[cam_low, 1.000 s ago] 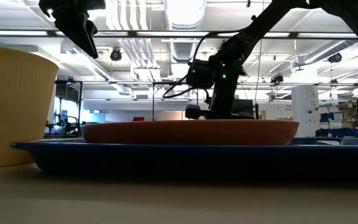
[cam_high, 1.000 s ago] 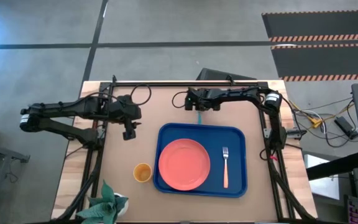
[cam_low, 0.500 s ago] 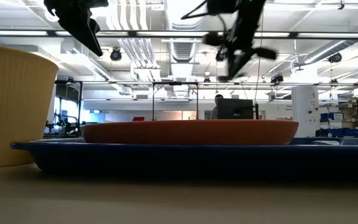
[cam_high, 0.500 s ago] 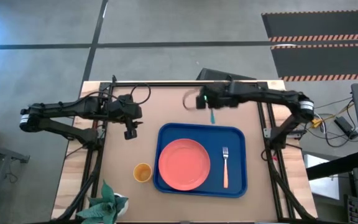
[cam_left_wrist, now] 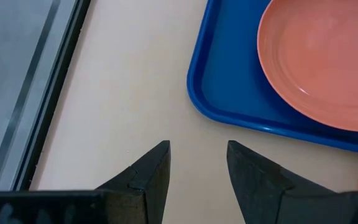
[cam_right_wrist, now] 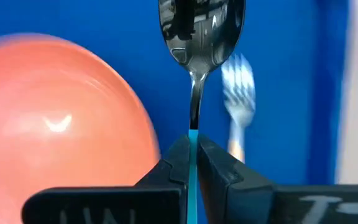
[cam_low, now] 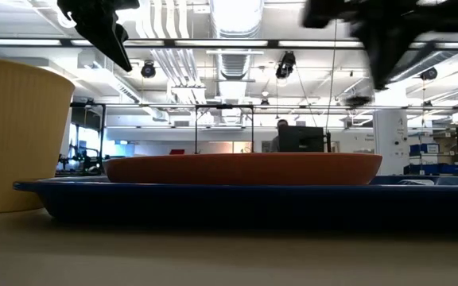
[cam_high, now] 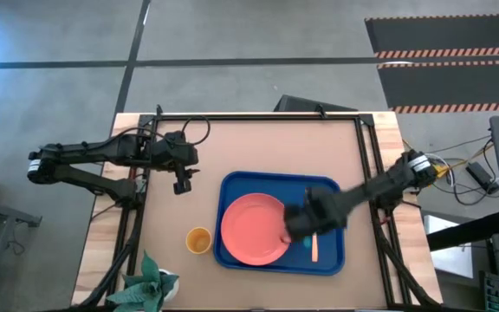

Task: Pick and place plate/cup/fork/spoon on tray
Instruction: Put the blue spoon to the right of the light orange fork on the blue tray

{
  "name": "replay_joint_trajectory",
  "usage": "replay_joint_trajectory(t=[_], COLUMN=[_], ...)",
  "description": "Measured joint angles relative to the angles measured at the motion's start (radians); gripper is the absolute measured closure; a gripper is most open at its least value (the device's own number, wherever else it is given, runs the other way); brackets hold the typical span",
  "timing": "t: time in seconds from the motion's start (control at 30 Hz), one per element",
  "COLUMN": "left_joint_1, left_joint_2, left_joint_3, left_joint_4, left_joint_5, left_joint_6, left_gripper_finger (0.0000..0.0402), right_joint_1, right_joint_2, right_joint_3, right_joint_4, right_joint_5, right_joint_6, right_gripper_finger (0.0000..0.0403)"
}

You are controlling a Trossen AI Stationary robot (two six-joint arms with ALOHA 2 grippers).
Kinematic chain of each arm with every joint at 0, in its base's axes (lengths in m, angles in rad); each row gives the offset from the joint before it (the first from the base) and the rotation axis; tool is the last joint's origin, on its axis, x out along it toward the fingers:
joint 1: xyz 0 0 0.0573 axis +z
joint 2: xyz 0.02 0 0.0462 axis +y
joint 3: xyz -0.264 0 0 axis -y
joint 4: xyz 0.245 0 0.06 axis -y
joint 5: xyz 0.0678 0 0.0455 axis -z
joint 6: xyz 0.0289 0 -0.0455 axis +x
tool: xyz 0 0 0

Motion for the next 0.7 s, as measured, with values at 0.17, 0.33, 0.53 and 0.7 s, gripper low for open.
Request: replay_joint_trajectory(t=[0.17, 0.33, 0.53, 0.7], left_joint_1=[0.000, 0.000, 0.000, 0.000], left_joint_2=[0.000, 0.000, 0.002, 0.002], left_joint_3=[0.000, 0.000, 0.000, 0.000], left_joint_4=[0.000, 0.000, -0.004, -0.003], left_joint_5=[0.000, 0.000, 0.000, 0.000], left_joint_6=[-0.001, -0.006, -0.009, -0.010], left_gripper_finger=[0.0260, 0.0260, 0.0260, 0.0260], right_joint_1=[0.157, 0.208, 0.212, 0.212], right_joint_2=[0.076, 0.107, 0.046, -0.073], right_joint_3=[-0.005, -0.015, -0.136, -0.324], right_joint_4=[0.016, 0.047, 0.054, 0.201], right_joint_5=[-0.079, -0.163, -0.177, -0.170], right_joint_6=[0.275, 0.275, 0.271, 0.270], right_gripper_finger=[0.0394, 0.0394, 0.0394, 0.0394])
